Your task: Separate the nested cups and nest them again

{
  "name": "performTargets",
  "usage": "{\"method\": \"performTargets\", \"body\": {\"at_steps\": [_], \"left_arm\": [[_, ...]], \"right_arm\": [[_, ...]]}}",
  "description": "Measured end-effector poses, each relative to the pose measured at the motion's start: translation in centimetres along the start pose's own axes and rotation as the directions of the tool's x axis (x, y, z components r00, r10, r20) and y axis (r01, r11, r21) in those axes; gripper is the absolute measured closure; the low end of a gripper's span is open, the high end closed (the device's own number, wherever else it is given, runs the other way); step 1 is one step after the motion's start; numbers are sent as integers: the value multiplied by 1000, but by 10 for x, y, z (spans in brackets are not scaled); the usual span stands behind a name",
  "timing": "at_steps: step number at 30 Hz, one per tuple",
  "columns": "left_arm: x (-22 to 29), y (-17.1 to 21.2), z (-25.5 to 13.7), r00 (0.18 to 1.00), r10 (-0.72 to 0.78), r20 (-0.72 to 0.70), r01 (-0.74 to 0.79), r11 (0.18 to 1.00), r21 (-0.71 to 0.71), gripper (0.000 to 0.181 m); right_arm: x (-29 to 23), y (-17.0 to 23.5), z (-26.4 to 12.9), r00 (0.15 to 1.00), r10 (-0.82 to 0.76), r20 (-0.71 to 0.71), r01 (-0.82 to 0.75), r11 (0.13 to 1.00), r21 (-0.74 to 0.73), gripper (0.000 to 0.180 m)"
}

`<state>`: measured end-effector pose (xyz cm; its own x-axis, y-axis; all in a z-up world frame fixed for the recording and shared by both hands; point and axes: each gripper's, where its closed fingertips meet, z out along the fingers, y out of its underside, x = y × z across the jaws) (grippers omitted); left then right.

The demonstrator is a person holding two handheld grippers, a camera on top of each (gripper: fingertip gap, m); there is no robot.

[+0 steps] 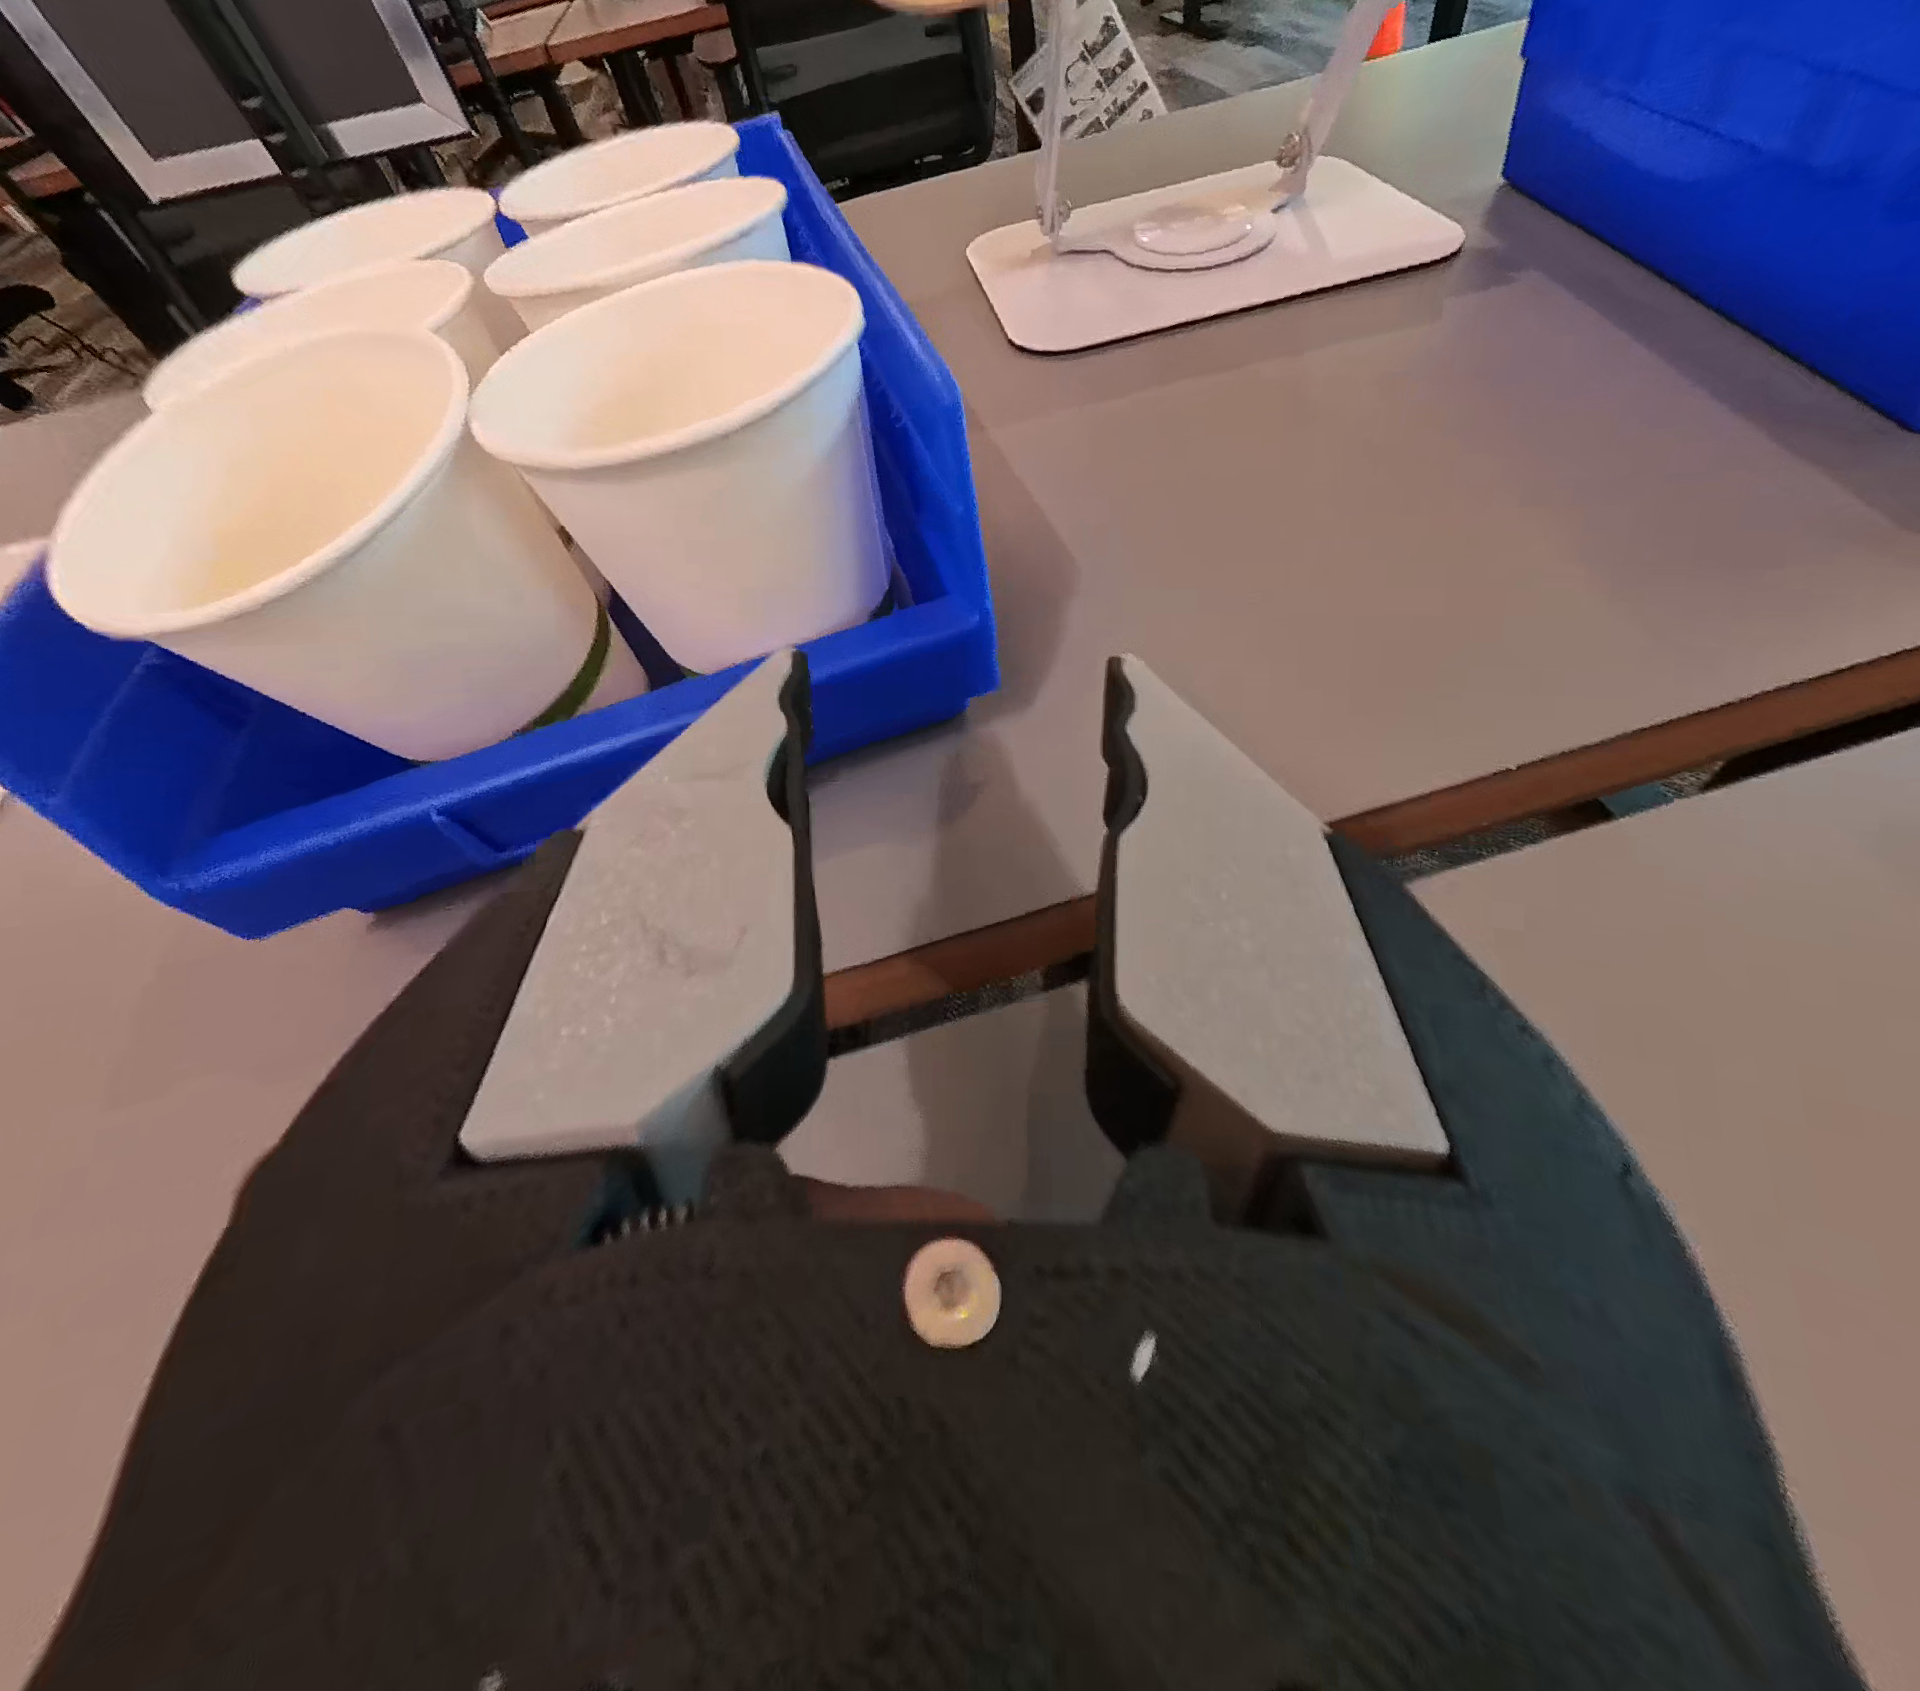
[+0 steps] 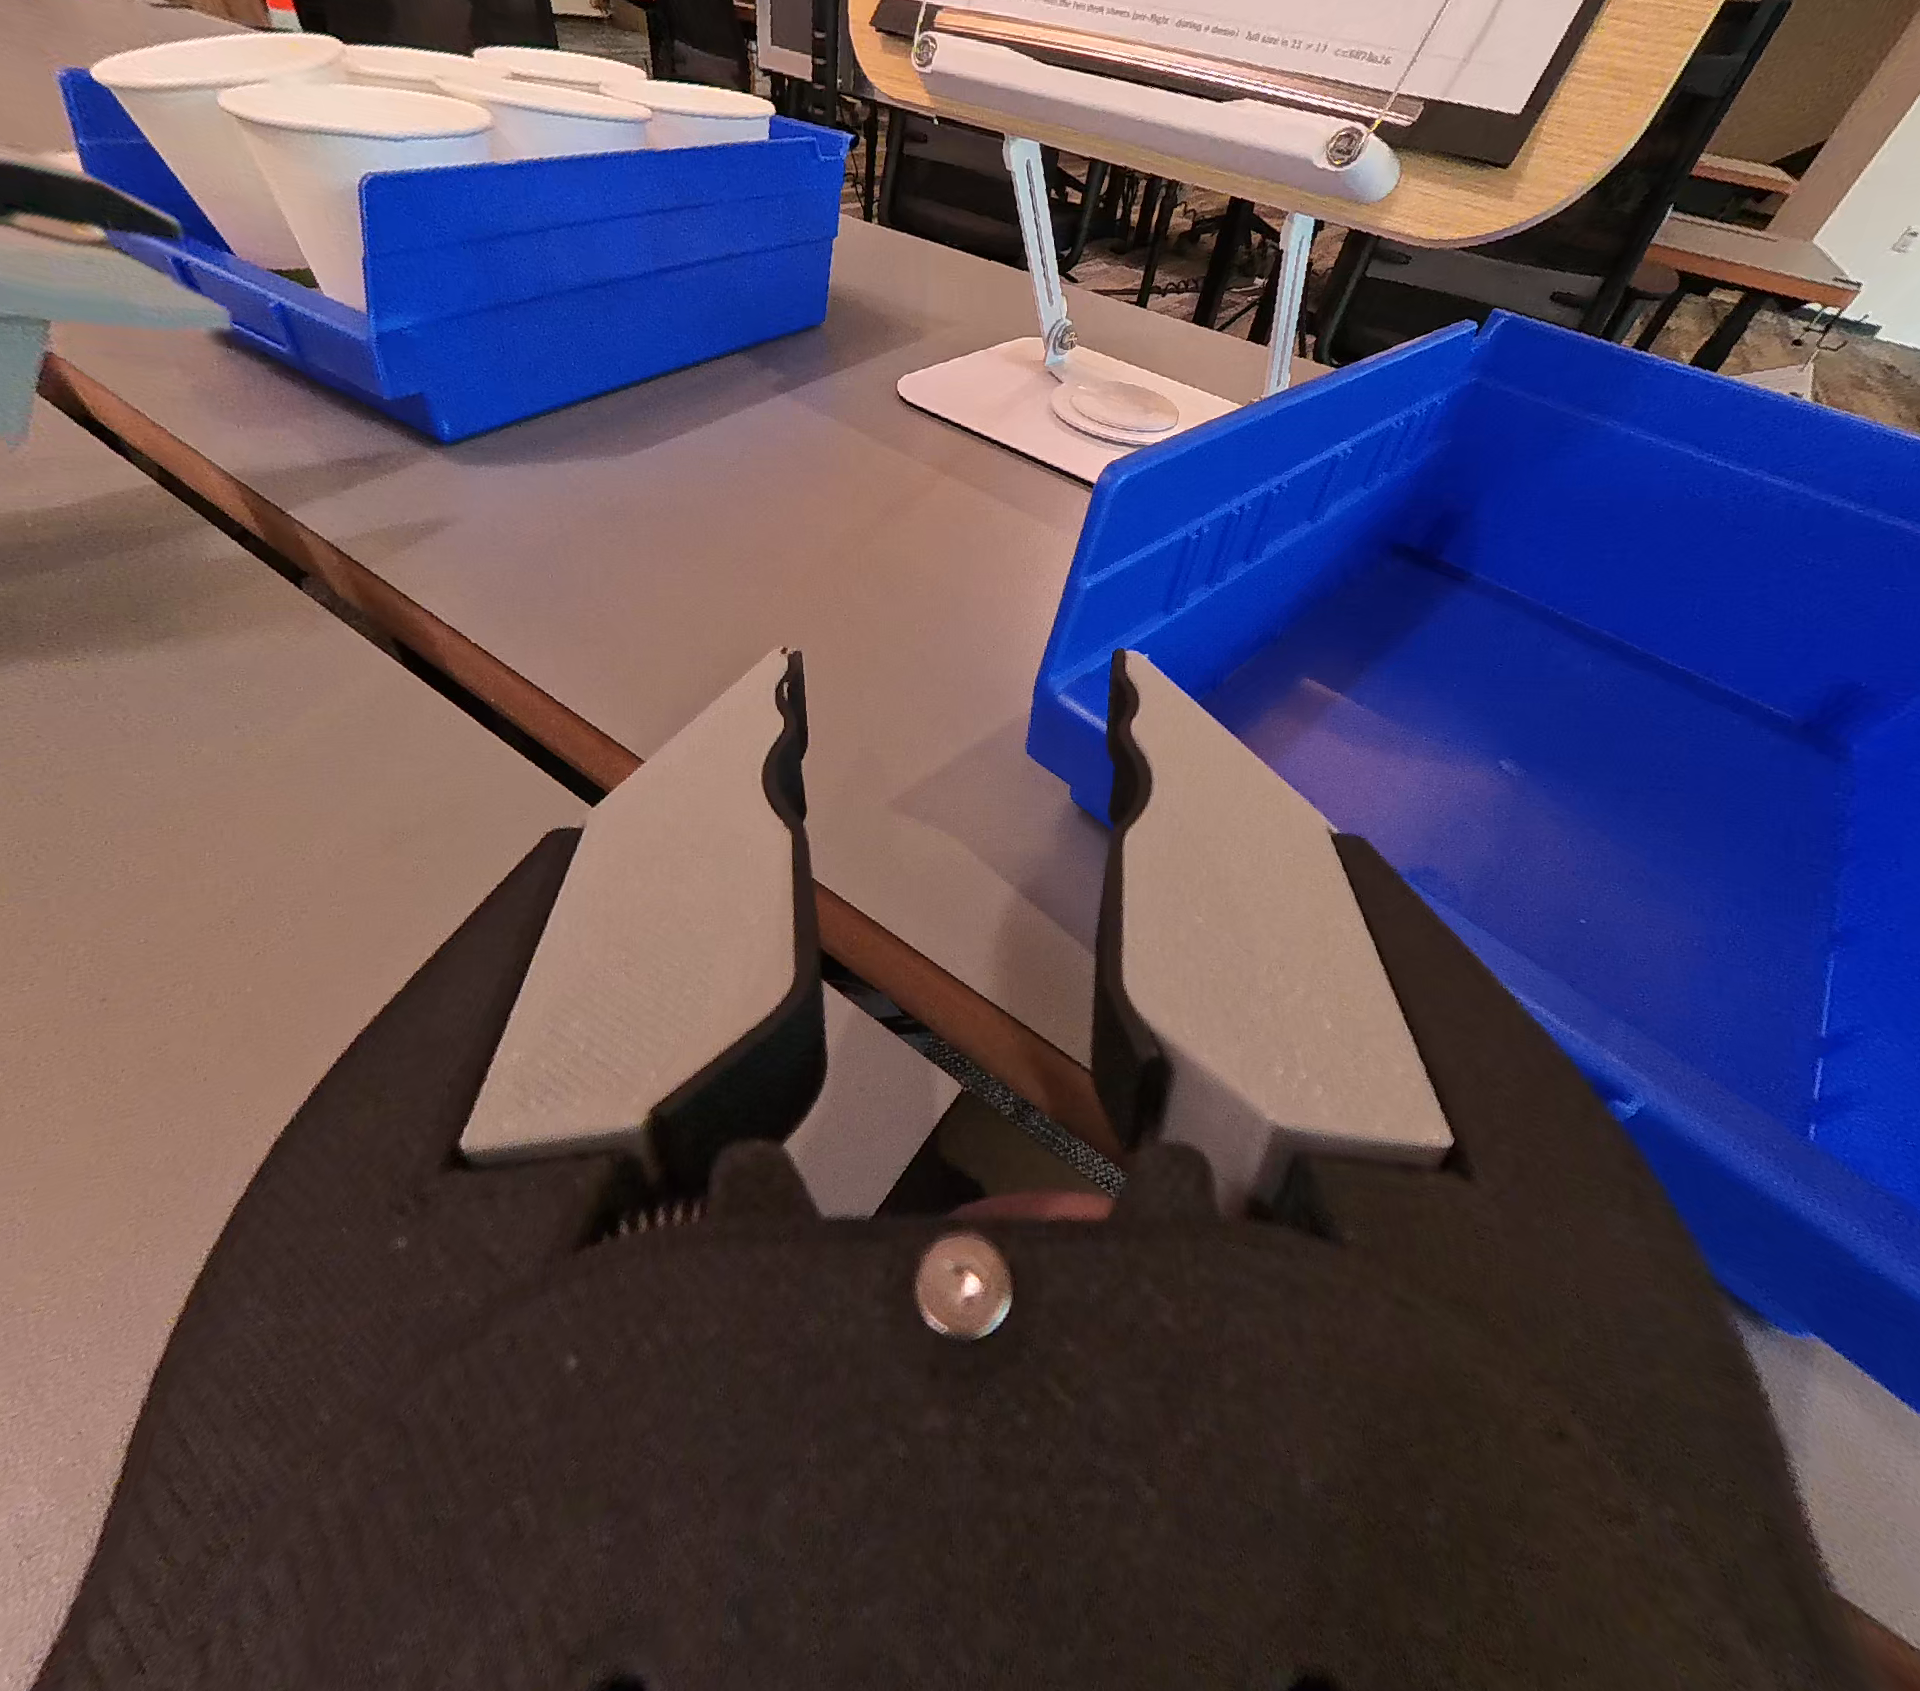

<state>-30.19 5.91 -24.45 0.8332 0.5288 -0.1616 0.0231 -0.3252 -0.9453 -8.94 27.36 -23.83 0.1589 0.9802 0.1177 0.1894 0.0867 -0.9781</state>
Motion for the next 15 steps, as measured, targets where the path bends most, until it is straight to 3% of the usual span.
{"method": "performTargets", "body": {"at_steps": [8,15], "left_arm": [[-30,-58,12,999,32,20,-32,999,12,126],[-47,-51,38,998,59,19,-56,993,-107,126]], "right_arm": [[0,0,0,1000,2,0,-2,1000,3,124],[1,0,0,1000,14,6,-14,1000,1,124]]}}
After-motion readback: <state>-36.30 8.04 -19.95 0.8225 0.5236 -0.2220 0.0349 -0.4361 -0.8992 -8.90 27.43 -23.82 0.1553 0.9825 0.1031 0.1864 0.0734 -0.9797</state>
